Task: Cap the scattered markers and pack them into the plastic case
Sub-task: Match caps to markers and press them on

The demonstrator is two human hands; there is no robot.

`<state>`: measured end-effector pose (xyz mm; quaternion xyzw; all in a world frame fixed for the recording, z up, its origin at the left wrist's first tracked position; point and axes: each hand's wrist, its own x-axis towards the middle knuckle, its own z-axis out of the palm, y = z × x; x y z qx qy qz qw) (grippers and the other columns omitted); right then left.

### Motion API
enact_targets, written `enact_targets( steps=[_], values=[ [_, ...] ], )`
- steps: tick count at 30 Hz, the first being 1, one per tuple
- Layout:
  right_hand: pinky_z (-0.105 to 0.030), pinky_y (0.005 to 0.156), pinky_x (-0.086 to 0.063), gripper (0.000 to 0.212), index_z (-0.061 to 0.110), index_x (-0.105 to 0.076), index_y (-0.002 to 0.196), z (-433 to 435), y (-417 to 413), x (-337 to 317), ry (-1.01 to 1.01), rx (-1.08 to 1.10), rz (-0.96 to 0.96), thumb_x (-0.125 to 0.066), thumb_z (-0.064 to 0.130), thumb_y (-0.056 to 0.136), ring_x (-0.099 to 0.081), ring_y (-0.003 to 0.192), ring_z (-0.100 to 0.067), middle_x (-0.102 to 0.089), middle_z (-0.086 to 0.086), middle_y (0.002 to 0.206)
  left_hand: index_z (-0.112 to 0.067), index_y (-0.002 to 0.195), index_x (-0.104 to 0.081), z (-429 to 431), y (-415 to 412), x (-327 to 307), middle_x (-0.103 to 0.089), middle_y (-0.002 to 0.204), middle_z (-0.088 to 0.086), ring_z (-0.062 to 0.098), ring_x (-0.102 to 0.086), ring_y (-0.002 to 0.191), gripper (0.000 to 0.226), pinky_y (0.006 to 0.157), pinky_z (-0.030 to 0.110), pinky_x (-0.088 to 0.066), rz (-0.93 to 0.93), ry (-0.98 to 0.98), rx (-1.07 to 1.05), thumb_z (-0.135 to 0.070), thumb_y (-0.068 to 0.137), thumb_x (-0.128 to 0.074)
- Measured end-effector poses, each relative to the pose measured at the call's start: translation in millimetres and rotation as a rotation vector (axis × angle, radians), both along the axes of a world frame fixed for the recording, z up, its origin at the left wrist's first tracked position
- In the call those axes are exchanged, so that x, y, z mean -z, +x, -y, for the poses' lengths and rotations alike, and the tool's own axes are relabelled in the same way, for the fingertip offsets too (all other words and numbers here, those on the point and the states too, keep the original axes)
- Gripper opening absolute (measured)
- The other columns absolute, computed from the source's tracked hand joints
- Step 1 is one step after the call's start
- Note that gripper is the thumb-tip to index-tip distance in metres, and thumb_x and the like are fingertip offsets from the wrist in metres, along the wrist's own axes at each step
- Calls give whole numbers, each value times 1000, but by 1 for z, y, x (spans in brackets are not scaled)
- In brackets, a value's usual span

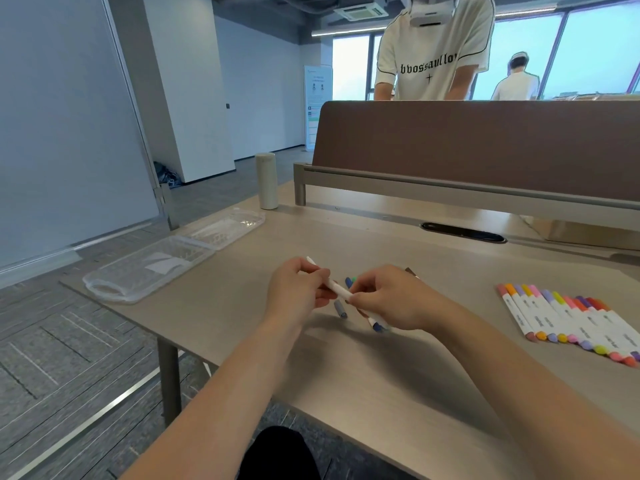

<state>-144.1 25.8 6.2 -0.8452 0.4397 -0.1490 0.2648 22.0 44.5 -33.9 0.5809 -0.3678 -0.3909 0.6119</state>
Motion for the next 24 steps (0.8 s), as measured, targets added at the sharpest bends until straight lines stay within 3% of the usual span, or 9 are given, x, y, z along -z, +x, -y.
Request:
enact_targets(
  steps=[7, 11, 14, 16, 19, 24],
  values=[
    [-23, 53, -50, 21, 22, -75, 91, 8, 10, 6, -18, 14, 25, -57, 32, 96, -60, 64, -17, -70, -3, 80, -6, 81, -54, 5, 1, 4, -71, 85, 22, 29, -74, 72, 13, 59, 32, -57, 54, -52, -69, -6, 92, -62],
    [-23, 54, -41, 19, 19, -75, 92, 15, 18, 8, -59, 43, -83, -58, 29, 95, -57, 66, -14, -68, -2, 79, -7, 86, -61, 12, 11, 4, -71, 83, 17, 26, -71, 65, 10, 60, 31, -57, 40, 6, 15, -2, 94, -57],
    [-24, 50, -35, 17, 15, -72, 88, 24, 24, 7, -115, 157, -151, -59, 25, 91, -56, 65, -16, -65, -2, 76, -9, 88, -65, 20, 24, 5, -66, 77, 12, 18, -59, 50, 12, 56, 28, -53, 137, 62, -21, -2, 93, -56],
    [-24, 49, -32, 18, 10, -69, 81, 30, 31, 6, -144, 220, -226, -58, 22, 89, -51, 62, -18, -59, -5, 70, -11, 82, -63, 25, 29, 8, -67, 76, 11, 18, -57, 48, 14, 60, 32, -54, 236, 111, -51, -5, 94, -56],
    [-25, 47, -30, 25, 11, -51, 63, 38, 43, 9, -149, 269, -357, -58, 18, 86, -44, 55, -20, -46, -4, 60, -11, 72, -60, 31, 30, 12, -67, 73, 14, 22, -56, 48, 21, 63, 37, -54, 318, 163, -24, -6, 93, -56],
    [-28, 59, -43, 12, 10, -57, 75, 52, 63, 18, -89, 321, -538, -61, 15, 86, -51, 61, -20, -55, -6, 68, -4, 64, -65, 42, 35, 14, -71, 67, 20, 32, -67, 57, 23, 67, 42, -59, 512, 236, -29, -12, 84, -58]
  ],
)
